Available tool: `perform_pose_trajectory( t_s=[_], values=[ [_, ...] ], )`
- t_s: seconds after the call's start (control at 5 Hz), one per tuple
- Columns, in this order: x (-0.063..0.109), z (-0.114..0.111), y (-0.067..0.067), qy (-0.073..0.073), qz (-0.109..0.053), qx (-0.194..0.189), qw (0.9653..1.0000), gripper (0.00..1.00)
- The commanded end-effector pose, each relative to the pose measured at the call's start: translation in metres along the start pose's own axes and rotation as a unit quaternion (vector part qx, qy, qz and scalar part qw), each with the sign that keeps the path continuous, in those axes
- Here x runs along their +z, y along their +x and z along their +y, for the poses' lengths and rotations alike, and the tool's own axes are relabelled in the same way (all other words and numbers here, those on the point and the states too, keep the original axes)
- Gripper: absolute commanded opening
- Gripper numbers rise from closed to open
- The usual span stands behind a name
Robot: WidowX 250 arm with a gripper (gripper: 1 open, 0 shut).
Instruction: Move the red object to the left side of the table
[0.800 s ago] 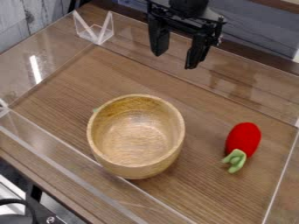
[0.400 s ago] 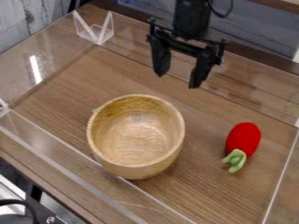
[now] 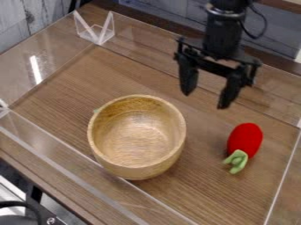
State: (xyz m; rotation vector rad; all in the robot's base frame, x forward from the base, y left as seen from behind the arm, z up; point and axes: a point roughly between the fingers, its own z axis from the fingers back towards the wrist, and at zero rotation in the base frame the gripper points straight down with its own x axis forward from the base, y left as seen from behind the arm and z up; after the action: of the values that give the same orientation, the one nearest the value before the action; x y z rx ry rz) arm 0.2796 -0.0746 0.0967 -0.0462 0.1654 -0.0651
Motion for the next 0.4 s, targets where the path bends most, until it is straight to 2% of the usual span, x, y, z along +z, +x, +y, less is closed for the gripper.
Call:
perform_pose_trajectory(
  t_s=[0.0,0.2],
  values=[
    [0.012,-0.022,0.011,-0.006,-0.031,-0.028,0.9991,1.00],
    [-0.002,-0.036,0.016,-0.014,-0.031,-0.010,0.9994,1.00]
  ],
)
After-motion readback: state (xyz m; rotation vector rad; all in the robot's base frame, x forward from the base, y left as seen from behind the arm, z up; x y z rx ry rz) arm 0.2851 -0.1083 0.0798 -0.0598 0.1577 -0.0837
